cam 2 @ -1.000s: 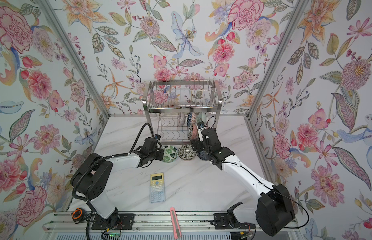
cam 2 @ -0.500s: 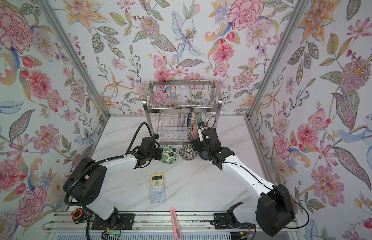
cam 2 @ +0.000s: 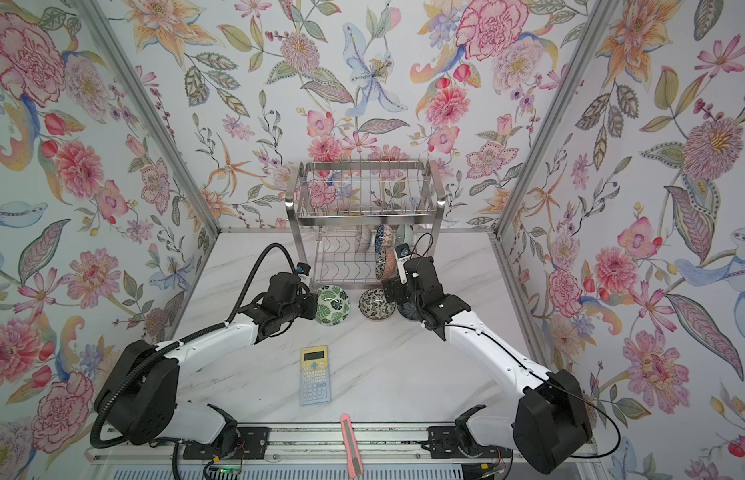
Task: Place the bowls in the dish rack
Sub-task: 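Close the left gripper on the monstera bowl rim and lift it, then close the right gripper on the monstera bowl held by the left gripper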
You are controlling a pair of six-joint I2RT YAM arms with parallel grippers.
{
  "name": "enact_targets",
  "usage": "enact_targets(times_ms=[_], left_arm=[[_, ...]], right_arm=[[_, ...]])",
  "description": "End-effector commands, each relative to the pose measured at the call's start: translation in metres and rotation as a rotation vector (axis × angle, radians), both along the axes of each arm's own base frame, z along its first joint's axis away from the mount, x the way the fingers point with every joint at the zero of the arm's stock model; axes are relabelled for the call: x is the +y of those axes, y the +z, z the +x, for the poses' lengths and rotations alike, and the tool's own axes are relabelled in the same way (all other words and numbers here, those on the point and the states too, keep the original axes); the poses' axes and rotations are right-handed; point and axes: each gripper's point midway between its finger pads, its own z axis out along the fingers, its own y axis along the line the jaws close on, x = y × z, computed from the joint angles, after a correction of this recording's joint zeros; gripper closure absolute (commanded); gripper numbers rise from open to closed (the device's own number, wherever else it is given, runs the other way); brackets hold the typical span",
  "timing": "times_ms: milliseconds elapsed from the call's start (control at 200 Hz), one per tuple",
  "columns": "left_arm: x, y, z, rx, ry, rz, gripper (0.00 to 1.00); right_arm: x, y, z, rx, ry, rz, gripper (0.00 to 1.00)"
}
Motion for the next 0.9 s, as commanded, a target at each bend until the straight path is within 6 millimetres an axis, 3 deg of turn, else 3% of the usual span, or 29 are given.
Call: enact_targets(times_ms=[0, 220, 375, 636, 791, 896], left_arm=[[-0.005, 0.031, 0.003, -0.097, -0.012, -0.025, 1.00], [-0.014, 0.055, 0.004, -0.162, -0.017, -0.054, 1.00], [-0.033, 0.074, 0.006, -0.217, -0.041, -0.201, 1.00], [-0.067, 0.094, 0.006, -0.244, -0.106, -0.366, 1.00], [-0.079, 0.094, 0.003, -0.239, -0.132, -0.380, 1.00], [-0.085, 0.092, 0.001, -0.233, -0.144, -0.391, 1.00]], right_arm=[[0.006, 0.013, -0.010, 0.001, 0.021, 0.046, 0.01], [0.029, 0.024, -0.030, 0.048, 0.107, 0.186, 0.01], [0.051, 0.028, -0.041, 0.086, 0.164, 0.294, 0.01], [0.071, 0.009, -0.032, 0.170, 0.140, 0.360, 0.01], [0.079, 0.000, -0.024, 0.194, 0.127, 0.392, 0.00], [0.085, -0.004, -0.019, 0.200, 0.125, 0.415, 0.06]])
